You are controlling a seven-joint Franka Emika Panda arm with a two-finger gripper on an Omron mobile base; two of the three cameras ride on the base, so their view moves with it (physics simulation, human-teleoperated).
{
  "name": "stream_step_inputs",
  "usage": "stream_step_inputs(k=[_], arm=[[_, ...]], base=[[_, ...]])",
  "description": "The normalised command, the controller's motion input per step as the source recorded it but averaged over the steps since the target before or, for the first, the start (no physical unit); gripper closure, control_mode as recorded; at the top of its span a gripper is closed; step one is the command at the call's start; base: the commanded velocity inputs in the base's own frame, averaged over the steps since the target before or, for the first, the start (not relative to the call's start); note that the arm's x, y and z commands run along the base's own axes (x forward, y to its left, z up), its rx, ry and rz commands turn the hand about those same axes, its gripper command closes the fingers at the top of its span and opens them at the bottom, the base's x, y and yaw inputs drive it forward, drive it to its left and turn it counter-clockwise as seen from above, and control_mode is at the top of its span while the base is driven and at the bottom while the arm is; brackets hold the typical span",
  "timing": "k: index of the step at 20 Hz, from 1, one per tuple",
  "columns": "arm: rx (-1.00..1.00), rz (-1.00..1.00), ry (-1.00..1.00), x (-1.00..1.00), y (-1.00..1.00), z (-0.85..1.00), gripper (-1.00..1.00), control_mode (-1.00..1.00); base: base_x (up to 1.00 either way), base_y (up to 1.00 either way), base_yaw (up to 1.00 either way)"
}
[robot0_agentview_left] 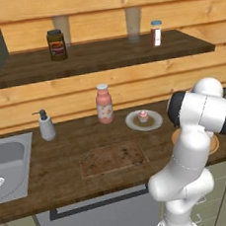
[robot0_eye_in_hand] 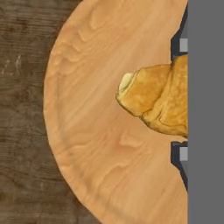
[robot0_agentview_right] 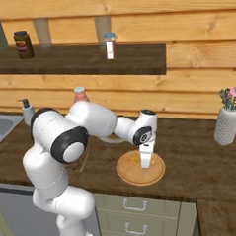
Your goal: From the different types of pastries on the counter, select a croissant and place it on the cutting board. Then retrieve a jar of jam from the cabinet and place it alongside the croissant on the cutting board.
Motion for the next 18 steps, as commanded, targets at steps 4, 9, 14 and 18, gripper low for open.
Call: stream_step_inputs(k=[4,9,14,18], arm=[[0.03,0.07,0.0,0.0,0.36,0.39,1.0,-1.0],[0.0,0.28,-0.05,0.01,0.59,0.33,1.0,-1.0],[0.0,0.33,0.0,0.03,0.72,0.26,1.0,-1.0],[0.01,0.32,0.01,0.14,0.87,0.04,1.0,-1.0]], base=[[0.0,0.0,0.0],[0.0,0.0,0.0],[0.0,0.0,0.0],[0.0,0.0,0.0]])
